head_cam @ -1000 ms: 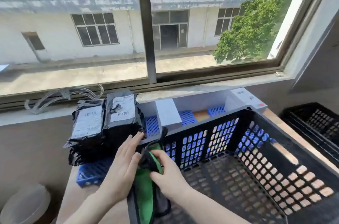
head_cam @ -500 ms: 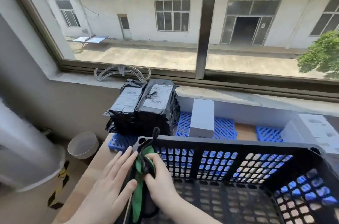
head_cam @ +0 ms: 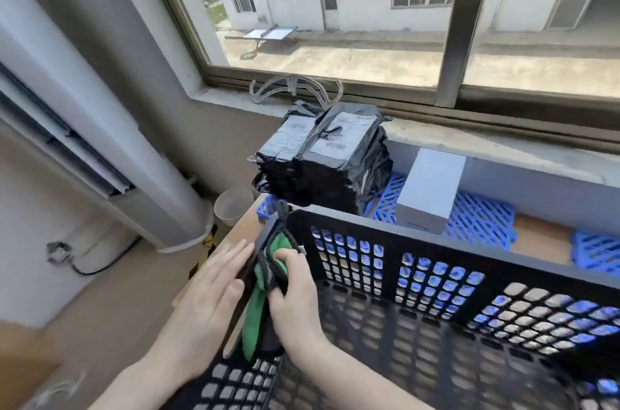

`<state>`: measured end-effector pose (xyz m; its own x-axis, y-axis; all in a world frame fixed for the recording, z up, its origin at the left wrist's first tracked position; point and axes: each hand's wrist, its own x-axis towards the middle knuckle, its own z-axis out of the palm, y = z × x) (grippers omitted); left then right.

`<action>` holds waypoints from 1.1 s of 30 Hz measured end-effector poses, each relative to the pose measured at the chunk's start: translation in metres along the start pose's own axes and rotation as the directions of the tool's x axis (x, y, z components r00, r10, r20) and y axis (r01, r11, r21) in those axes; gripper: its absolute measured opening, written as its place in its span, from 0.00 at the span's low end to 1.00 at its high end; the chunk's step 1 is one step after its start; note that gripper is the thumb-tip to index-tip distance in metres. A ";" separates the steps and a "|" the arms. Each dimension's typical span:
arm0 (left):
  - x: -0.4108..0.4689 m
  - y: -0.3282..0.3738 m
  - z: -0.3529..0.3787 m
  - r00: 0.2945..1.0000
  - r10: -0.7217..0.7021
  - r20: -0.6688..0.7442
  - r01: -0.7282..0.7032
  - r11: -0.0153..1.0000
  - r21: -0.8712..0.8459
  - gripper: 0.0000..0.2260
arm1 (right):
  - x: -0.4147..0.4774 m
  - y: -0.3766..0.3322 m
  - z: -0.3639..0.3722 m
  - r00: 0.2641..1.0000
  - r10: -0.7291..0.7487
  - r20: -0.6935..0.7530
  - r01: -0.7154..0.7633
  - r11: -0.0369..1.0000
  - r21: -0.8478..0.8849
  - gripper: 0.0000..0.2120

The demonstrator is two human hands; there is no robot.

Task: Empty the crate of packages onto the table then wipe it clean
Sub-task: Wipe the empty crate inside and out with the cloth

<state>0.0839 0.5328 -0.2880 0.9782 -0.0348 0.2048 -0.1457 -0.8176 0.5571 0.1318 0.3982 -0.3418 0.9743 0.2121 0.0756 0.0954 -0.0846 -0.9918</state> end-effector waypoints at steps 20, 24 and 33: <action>-0.031 0.015 -0.014 0.978 -0.210 0.021 0.208 0.976 0.061 0.20 | -0.051 -0.004 -0.002 0.969 -0.079 0.234 0.064 0.995 0.075 0.17; -0.043 0.024 -0.023 0.967 -0.239 0.084 0.235 0.971 0.046 0.20 | -0.058 -0.009 -0.002 0.942 -0.091 0.323 0.053 0.991 0.124 0.17; -0.058 0.029 -0.025 0.928 -0.277 0.249 0.192 0.929 0.317 0.27 | -0.097 0.000 0.011 0.635 -0.284 0.718 0.146 0.957 0.249 0.18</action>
<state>0.0188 0.5258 -0.2640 0.9851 0.0513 -0.1642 0.0996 -0.9483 0.3012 0.0348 0.3885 -0.3499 0.4450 0.8582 0.2558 0.1823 0.1928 -0.9641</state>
